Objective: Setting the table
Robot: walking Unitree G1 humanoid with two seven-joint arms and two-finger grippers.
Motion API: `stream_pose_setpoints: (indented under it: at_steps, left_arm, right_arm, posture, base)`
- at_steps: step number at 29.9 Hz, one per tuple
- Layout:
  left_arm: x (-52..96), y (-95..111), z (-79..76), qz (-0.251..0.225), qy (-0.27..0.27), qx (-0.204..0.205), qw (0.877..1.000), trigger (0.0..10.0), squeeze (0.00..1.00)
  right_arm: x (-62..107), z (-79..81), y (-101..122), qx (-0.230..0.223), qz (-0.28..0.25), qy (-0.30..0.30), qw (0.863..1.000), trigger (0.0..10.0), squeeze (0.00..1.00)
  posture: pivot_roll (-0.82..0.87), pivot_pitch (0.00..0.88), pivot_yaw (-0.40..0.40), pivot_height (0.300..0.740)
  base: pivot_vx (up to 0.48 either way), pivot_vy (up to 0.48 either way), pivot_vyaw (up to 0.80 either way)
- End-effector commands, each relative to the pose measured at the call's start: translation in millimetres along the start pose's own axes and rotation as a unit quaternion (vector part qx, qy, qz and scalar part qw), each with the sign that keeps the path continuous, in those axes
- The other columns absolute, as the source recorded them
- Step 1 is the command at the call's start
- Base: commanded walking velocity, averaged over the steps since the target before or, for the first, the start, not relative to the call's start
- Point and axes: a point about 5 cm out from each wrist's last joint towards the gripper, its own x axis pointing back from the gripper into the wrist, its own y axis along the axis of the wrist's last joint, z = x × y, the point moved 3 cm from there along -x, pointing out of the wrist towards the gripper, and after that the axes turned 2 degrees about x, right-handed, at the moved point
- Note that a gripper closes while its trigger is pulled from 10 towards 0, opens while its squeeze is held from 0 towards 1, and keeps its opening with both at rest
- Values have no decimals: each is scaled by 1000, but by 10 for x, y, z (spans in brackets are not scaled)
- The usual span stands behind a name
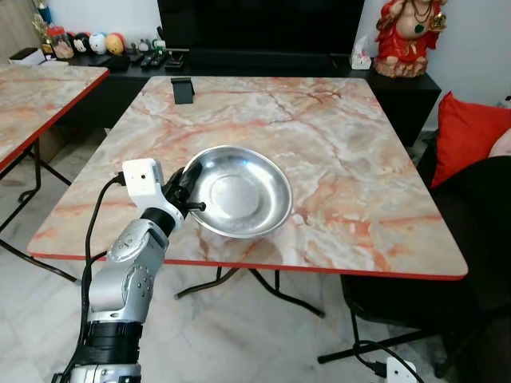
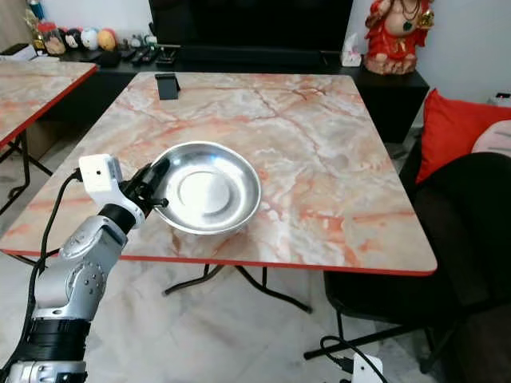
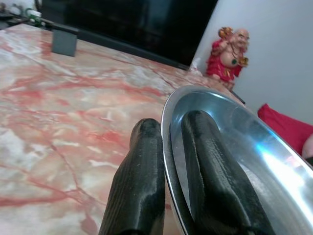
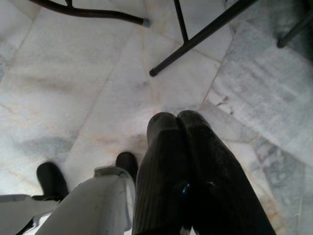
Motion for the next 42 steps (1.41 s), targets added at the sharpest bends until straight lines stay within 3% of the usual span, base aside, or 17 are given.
stream_pose_setpoints:
  at_steps: [1,17,28,42]
  left_arm:
    - [-2,80,56,-11,7,-6,1000,10000,0]
    - [23,93,113,-9,8,-8,1000,10000,0]
    - [10,87,100,-11,9,-2,1000,10000,0]
    - [6,63,71,-10,11,-5,1000,10000,0]
  right_arm:
    - [-1,9,5,-1,-2,1,1000,10000,0]
    - [0,-5,2,-4,0,-1,1000,10000,0]
    - [-3,-3,4,-2,3,2,1000,10000,0]
    - [-4,1,18,-1,-2,1,1000,10000,0]
  posture:
    - [18,0,-29,740]
    - [15,0,-34,740]
    - [14,2,-36,740]
    - [14,3,-34,740]
  base:
    - [0,0,0]
    - [0,0,0]
    - [0,0,-686]
    - [0,-55,0]
